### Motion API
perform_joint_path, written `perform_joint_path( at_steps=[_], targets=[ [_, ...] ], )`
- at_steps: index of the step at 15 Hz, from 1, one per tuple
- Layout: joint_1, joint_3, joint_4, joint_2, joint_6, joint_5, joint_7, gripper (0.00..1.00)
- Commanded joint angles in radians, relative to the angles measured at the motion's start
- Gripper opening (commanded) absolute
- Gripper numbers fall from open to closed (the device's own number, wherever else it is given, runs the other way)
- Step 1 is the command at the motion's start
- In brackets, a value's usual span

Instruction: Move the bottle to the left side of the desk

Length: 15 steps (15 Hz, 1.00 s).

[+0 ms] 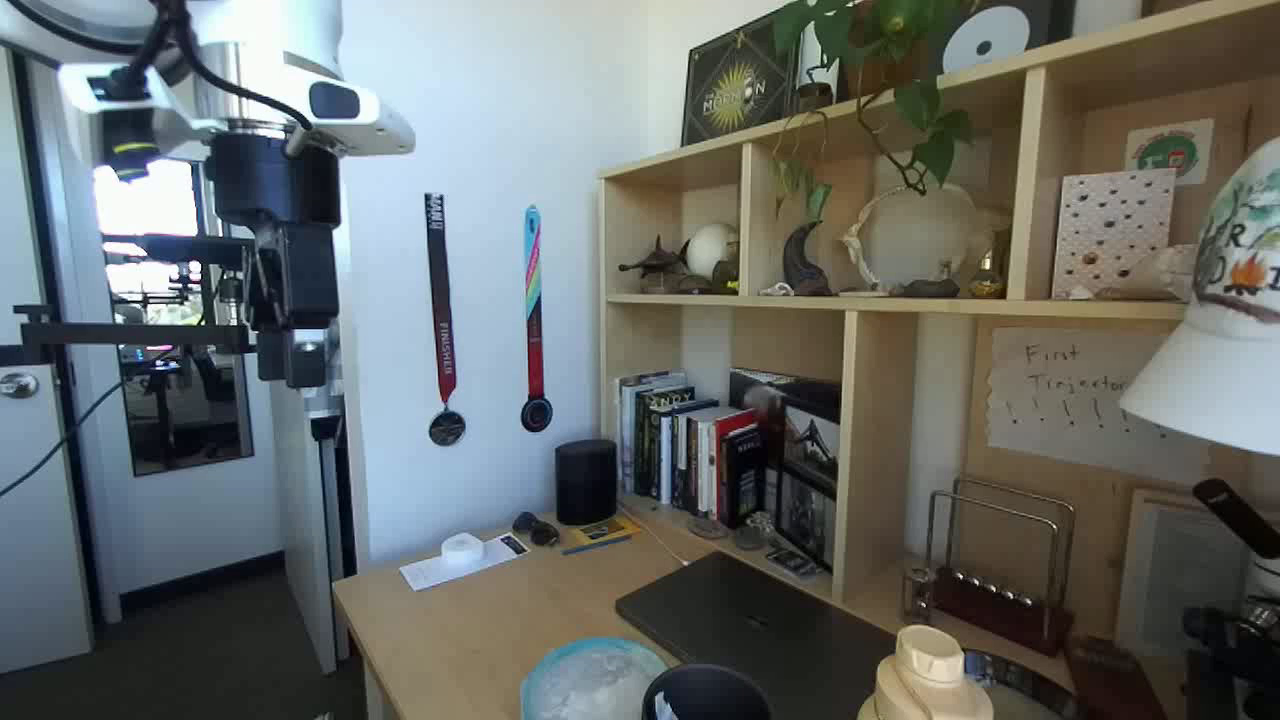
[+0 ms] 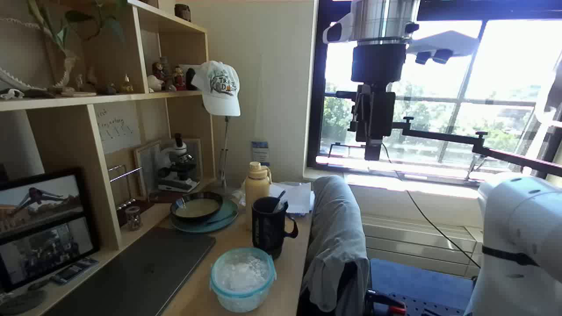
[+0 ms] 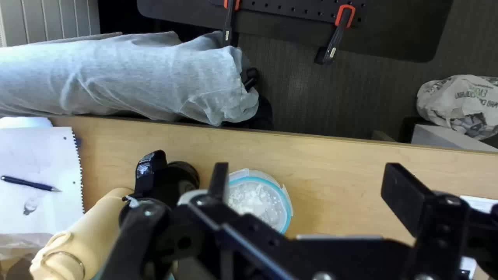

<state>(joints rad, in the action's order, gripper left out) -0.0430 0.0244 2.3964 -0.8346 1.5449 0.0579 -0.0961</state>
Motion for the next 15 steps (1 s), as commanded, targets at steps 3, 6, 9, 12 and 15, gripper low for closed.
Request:
perform_joint_path(
  at_steps=[3, 6, 9, 12, 15],
  targets=[
    [-0.007, -0.004, -0.003, 0.002, -0.003, 0.003, 0.004, 1.0],
    [0.012, -0.032, -0.024, 0.063, 0.054, 0.001, 0.015, 1.0],
    [0.046, -0.068, -0.052, 0.141, 0.133, 0.011, 0.03, 1.0],
    [0.085, -0.104, -0.104, 0.243, 0.214, 0.019, 0.037, 1.0],
    [0.124, -0.119, -0.163, 0.348, 0.299, 0.042, 0.052, 1.0]
  ],
)
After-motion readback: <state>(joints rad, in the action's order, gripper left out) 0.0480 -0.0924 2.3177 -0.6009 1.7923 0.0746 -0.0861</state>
